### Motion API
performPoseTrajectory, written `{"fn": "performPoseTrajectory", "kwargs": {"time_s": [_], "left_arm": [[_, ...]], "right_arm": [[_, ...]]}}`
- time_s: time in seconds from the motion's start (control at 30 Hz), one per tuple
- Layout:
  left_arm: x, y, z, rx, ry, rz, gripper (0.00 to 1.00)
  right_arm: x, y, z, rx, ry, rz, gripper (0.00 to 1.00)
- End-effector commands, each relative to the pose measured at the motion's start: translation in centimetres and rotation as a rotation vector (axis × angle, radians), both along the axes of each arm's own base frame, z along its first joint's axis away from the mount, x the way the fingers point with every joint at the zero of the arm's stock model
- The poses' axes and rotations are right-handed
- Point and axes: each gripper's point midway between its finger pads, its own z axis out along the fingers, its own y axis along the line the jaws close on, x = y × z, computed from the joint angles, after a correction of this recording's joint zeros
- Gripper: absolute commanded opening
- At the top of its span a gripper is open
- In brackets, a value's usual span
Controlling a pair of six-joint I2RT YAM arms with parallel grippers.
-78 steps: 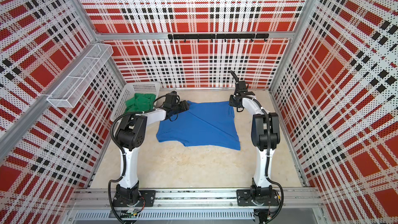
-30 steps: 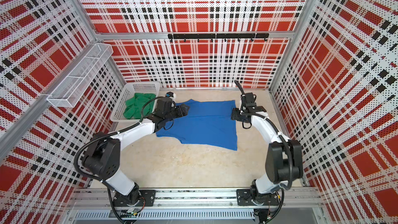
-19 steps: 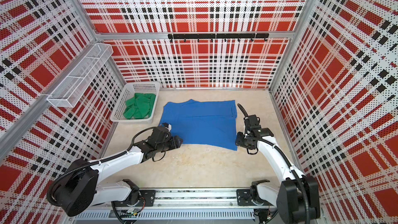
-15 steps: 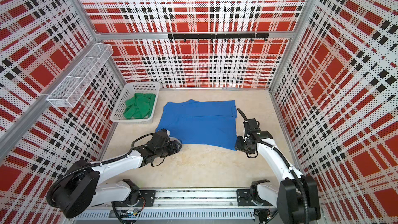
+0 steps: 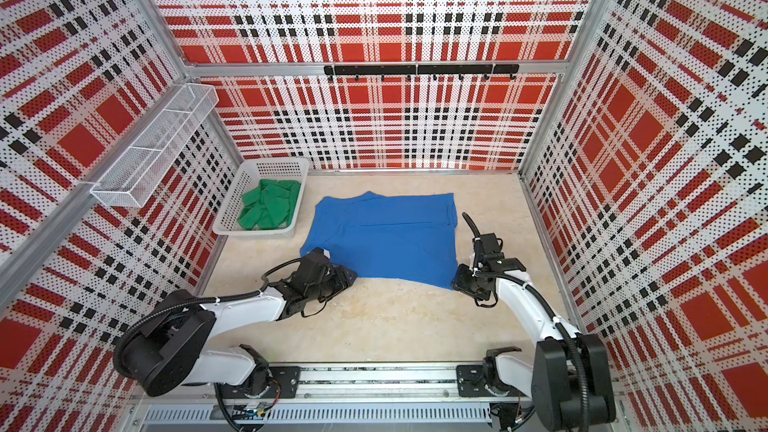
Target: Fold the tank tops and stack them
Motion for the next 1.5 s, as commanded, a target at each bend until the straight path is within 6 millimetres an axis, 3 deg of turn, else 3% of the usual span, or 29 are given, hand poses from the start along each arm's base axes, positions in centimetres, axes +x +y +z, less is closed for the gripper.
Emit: {"fn": "performPoseTrajectory", "kwargs": {"time_s": [0.0, 0.33, 0.67, 0.9, 0.97, 1.07, 1.27, 1.47], "left_arm": [[-0.1, 0.1, -1.2, 0.018, 0.030, 0.030, 0.63], [1.2, 0.6, -1.6, 0.015, 0.003, 0.092, 0.44], [2.3, 0.3, -2.0, 0.039, -0.005, 0.078, 0.22], [2.3, 0.3, -2.2, 0.043, -0.002, 0.074, 0.07], [2.1, 0.5, -2.4, 0.050, 0.004, 0.075, 0.04], [1.7, 0.8, -2.5, 0.054, 0.009, 0.076, 0.00], [0.7, 1.2, -2.7, 0.079, 0.027, 0.070, 0.00], [-0.5, 1.6, -2.7, 0.109, 0.043, 0.059, 0.00]], "right_arm": [[0.3, 0.0, 0.3, 0.015, -0.031, -0.007, 0.48], [-1.0, -0.2, -1.7, 0.008, 0.010, -0.015, 0.48], [0.8, 0.4, -2.8, 0.048, -0.036, -0.033, 0.44], [0.8, 0.4, -4.5, 0.052, -0.016, -0.043, 0.43], [0.9, 0.3, -4.9, 0.041, -0.007, -0.045, 0.35], [0.9, 0.1, -5.3, 0.029, 0.000, -0.047, 0.31], [0.8, -0.5, -4.7, -0.024, 0.004, -0.038, 0.01], [-1.7, -1.3, -2.5, -0.143, 0.072, -0.013, 0.00]]}}
